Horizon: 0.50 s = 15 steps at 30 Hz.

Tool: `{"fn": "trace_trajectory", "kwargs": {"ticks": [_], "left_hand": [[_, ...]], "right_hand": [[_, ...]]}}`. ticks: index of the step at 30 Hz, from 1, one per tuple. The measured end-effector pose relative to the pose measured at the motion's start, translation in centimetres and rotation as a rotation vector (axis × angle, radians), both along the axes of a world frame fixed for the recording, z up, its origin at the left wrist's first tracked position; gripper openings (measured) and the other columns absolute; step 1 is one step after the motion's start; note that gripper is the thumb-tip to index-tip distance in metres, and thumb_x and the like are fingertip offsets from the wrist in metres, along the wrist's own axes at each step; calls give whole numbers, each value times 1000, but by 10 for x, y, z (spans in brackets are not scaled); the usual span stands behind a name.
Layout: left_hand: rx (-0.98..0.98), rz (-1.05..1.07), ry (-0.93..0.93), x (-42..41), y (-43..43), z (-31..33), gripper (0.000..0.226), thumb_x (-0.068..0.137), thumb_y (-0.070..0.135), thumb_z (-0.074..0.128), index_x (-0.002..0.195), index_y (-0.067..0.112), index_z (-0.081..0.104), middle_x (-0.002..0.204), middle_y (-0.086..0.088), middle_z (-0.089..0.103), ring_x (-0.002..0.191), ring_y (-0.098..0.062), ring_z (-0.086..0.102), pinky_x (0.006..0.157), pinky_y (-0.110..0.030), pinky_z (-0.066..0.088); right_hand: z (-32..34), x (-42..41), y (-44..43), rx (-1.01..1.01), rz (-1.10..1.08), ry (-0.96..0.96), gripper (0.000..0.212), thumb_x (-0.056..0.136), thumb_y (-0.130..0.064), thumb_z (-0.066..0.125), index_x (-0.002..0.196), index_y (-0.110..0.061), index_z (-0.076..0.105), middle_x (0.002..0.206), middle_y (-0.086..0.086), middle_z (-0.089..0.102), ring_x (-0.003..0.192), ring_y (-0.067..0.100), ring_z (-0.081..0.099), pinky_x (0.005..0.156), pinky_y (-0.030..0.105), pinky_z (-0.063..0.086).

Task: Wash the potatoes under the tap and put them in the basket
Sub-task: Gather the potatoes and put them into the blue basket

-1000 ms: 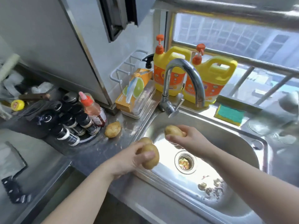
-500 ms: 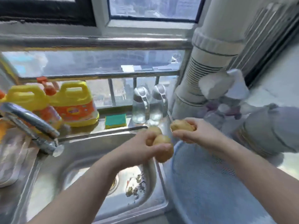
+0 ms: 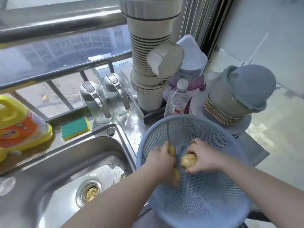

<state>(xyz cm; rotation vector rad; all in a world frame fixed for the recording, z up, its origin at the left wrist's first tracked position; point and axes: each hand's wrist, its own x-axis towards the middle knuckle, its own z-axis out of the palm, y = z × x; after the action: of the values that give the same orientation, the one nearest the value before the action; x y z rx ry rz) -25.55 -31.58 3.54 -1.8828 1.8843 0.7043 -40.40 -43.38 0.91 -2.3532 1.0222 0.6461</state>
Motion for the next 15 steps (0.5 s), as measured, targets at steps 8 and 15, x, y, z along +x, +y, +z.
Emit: {"fn": "trace_trajectory", "kwargs": {"ticks": [8, 15], "left_hand": [[-45, -55, -68, 13, -5, -20, 68, 88, 57, 56, 144, 21, 48, 166, -16, -10, 141, -46, 28, 107, -50, 38], [-155, -57, -3, 14, -9, -27, 65, 88, 56, 58, 145, 26, 48, 166, -10, 12, 148, -40, 20, 113, -54, 32]], "right_hand": [[-22, 11, -2, -174, 249, 9, 70, 66, -58, 79, 127, -31, 56, 166, -1, 3, 154, 29, 6, 120, 50, 33], [-10, 21, 3, -166, 271, 5, 81, 79, -44, 75, 149, -31, 36, 165, 3, 18, 155, 28, 13, 124, 48, 24]]}}
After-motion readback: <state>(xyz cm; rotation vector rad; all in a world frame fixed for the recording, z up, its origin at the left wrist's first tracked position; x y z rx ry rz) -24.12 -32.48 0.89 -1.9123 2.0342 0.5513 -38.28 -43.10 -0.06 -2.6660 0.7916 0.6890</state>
